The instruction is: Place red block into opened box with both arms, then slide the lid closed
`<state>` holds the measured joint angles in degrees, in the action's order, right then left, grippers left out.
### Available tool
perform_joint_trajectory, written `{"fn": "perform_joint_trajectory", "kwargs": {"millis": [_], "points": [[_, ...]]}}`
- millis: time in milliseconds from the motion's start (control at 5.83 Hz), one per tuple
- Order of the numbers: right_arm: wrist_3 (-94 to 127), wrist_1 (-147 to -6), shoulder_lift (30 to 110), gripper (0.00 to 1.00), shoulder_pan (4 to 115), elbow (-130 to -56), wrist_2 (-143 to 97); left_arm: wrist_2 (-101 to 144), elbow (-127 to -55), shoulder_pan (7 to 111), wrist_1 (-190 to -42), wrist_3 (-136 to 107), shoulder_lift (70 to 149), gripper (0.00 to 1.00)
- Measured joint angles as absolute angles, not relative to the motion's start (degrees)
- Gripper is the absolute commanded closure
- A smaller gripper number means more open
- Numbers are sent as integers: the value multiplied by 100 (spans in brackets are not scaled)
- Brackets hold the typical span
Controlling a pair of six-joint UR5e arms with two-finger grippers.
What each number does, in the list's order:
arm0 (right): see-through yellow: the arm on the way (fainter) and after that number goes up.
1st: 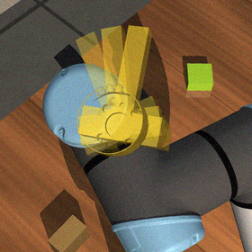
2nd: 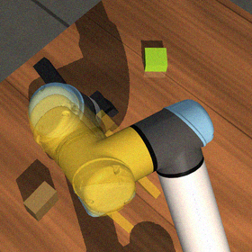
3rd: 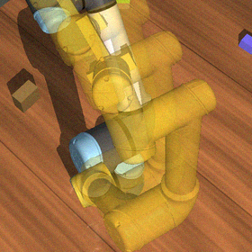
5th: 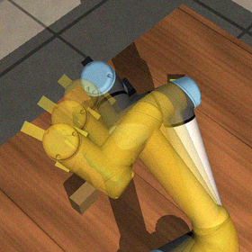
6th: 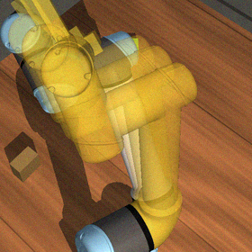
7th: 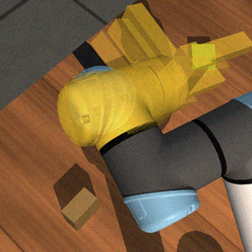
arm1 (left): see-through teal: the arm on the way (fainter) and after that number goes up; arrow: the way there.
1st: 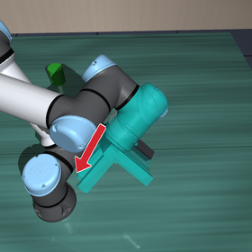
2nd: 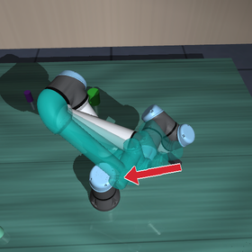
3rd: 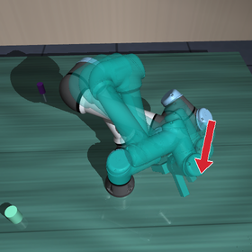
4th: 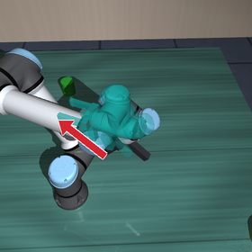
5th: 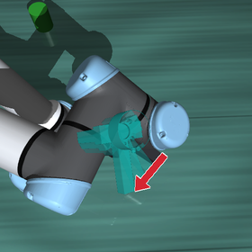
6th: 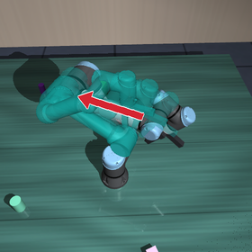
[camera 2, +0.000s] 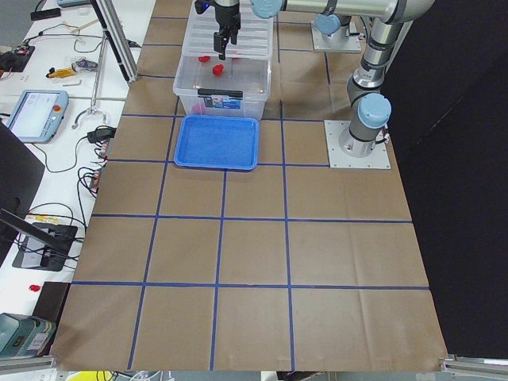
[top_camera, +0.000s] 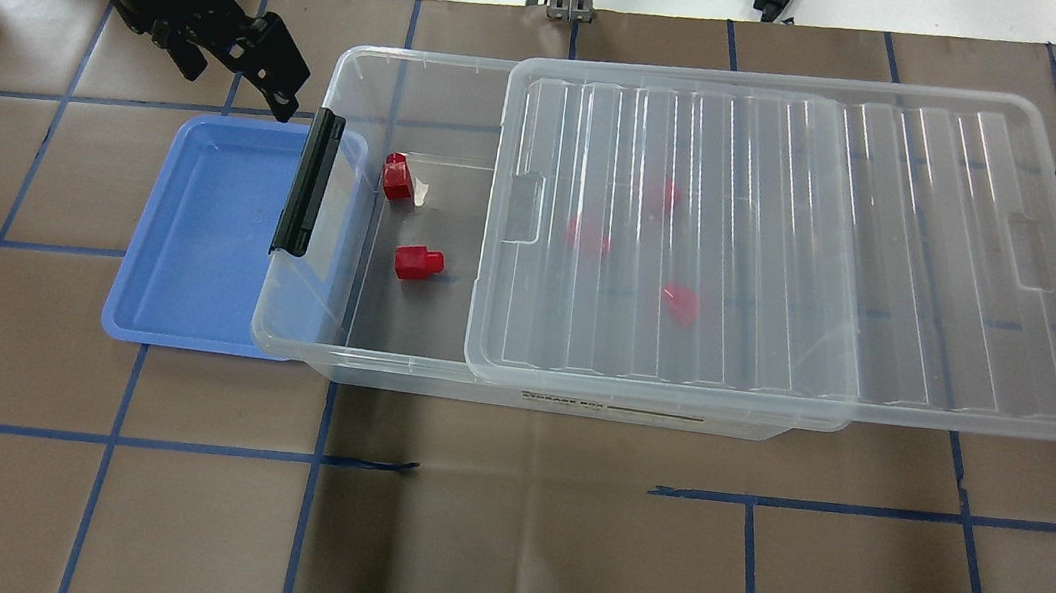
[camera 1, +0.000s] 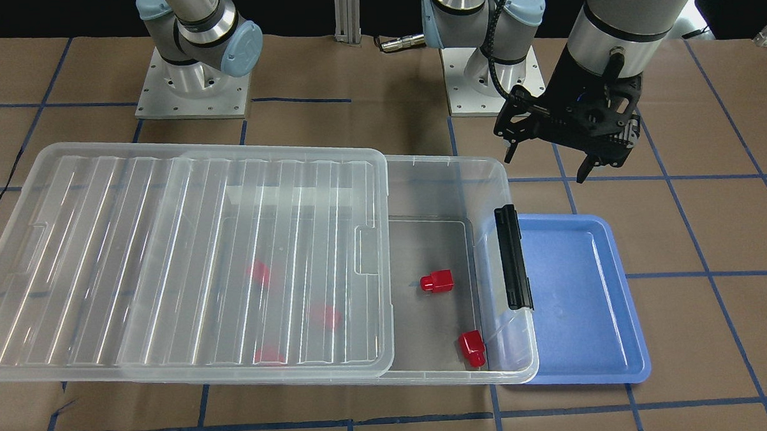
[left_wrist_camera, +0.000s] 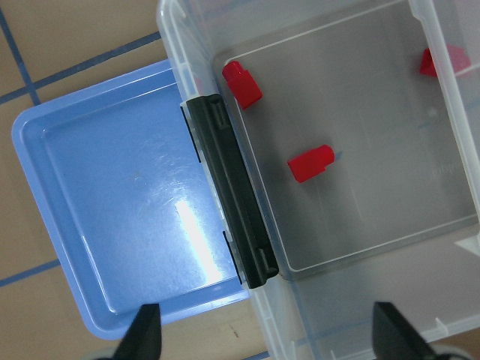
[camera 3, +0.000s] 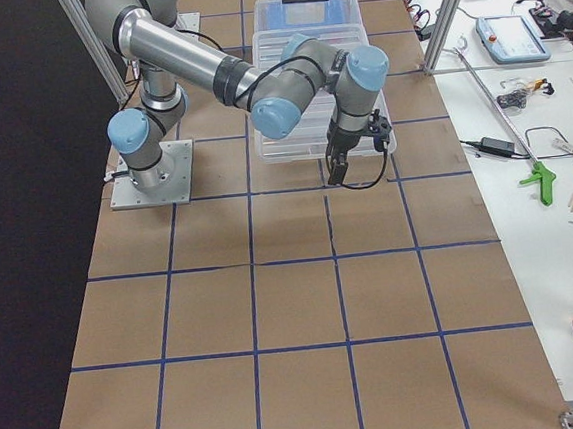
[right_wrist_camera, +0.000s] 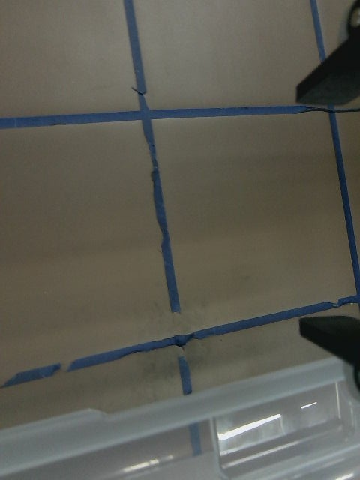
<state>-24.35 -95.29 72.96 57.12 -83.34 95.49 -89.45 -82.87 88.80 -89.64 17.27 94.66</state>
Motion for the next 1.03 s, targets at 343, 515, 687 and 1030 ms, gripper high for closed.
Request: {"fn": "perform_joint_trajectory", "kwargs": {"millis": [343,515,687,1030], "points": [[-2446,-10315,7470,0,5619,-9088,9575,-8935,-8286,8906,-8879,668,9516,2],[-2412,-10415,7662,0,5614,-9374,9569,-8932,-8300,8925,-8872,489,9533,2],[-2397,-10445,7784,0,5614,-9575,9539,-8915,-8309,8934,-8869,427,9545,2],[-2398,-10451,7846,0,5652,-9705,9478,-8910,-8314,8938,-8868,406,9549,2]]}}
